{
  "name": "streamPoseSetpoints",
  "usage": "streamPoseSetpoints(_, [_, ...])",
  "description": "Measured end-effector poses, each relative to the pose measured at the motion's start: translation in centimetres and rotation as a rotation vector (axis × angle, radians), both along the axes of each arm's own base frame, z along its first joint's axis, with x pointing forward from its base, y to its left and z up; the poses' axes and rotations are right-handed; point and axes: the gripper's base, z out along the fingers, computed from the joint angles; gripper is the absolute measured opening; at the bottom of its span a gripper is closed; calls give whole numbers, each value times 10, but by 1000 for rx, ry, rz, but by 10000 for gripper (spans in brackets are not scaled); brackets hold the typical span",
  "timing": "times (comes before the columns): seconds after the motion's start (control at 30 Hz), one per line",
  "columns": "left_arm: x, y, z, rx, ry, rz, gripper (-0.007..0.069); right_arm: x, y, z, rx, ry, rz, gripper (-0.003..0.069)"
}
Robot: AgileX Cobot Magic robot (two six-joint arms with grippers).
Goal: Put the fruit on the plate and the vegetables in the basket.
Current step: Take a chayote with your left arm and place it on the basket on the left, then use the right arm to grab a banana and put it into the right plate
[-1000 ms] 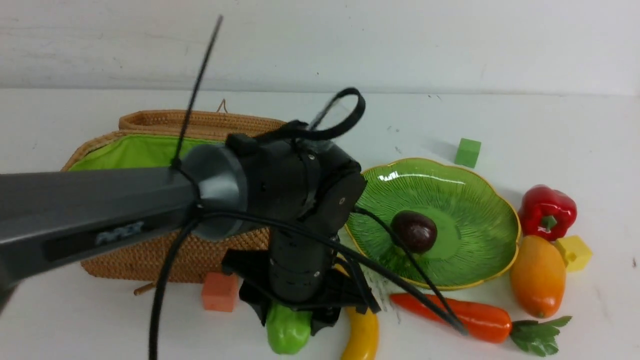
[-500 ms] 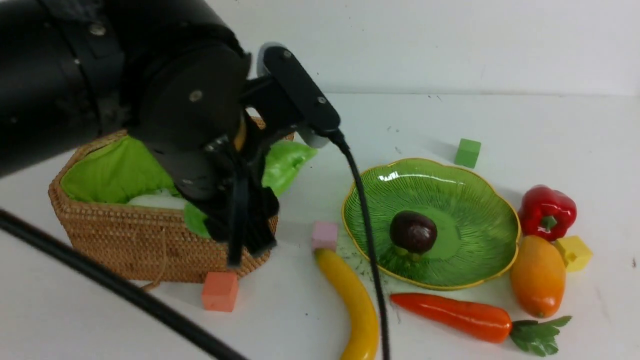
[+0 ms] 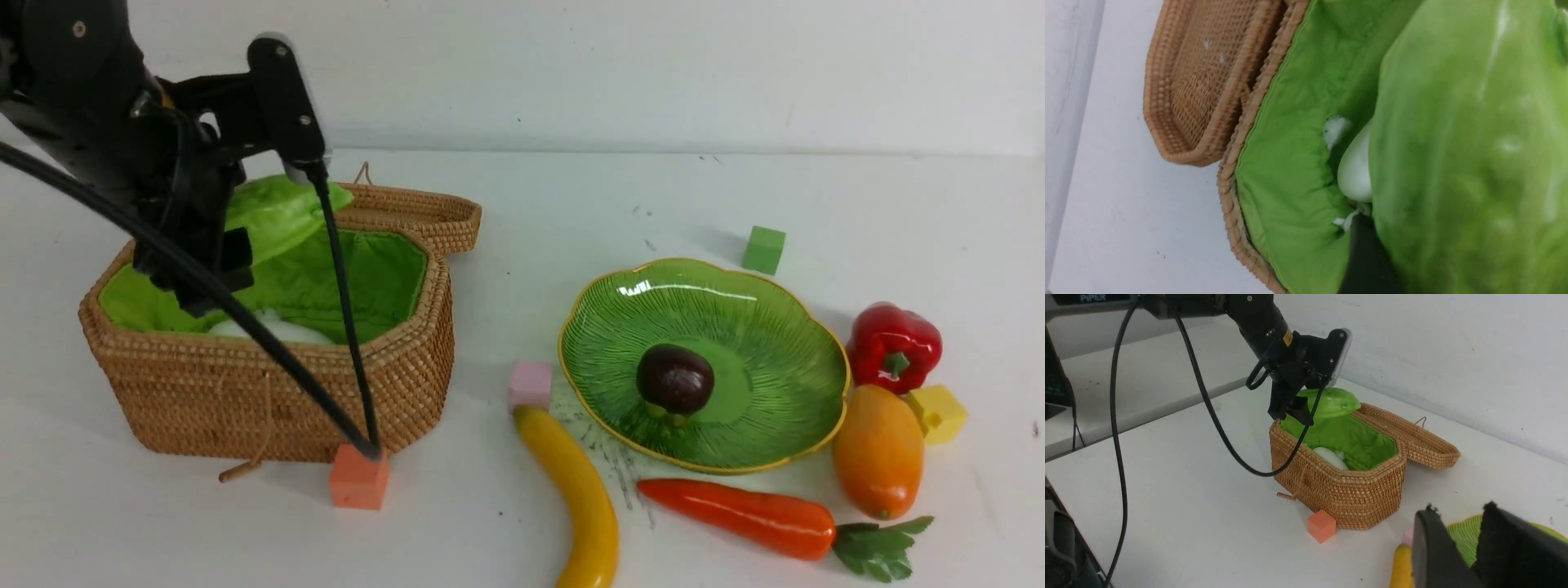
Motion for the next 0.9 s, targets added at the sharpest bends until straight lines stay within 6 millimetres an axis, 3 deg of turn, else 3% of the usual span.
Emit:
streamPoseSetpoints(0.17, [6,6,1,-38,-48,45,469,0,0,0,-1,-2,0,188])
streamPoseSetpoints(0.4, [6,5,1,-58,-44,51,659,-1,1,-2,-15,14,12,190])
streamPoseSetpoints(0.53, [3,4,4,-83,-41,54,652,-2,1,-3,-22,21,18,192])
streamPoseSetpoints(0.63, [-6,2,14,-149,-52,68,605,-2,1,-3,-19,31,20,192])
streamPoseSetpoints(0.7, [-17,-3,27,-284,-53,114,512,0,1,-3,-1,58,15,192])
streamPoseSetpoints(0.73, [-26,-6,38,-409,-53,165,426,1,2,-4,5,82,15,192])
streamPoseSetpoints(0.77, [-28,-7,40,-428,-54,173,412,2,2,-4,9,90,14,192])
streamPoseSetpoints(0.8, [-43,-11,57,-607,-43,247,252,10,4,-7,15,162,7,192])
streamPoseSetpoints(0.9, [-67,-12,76,-758,-9,312,41,27,9,-14,-14,269,-4,192])
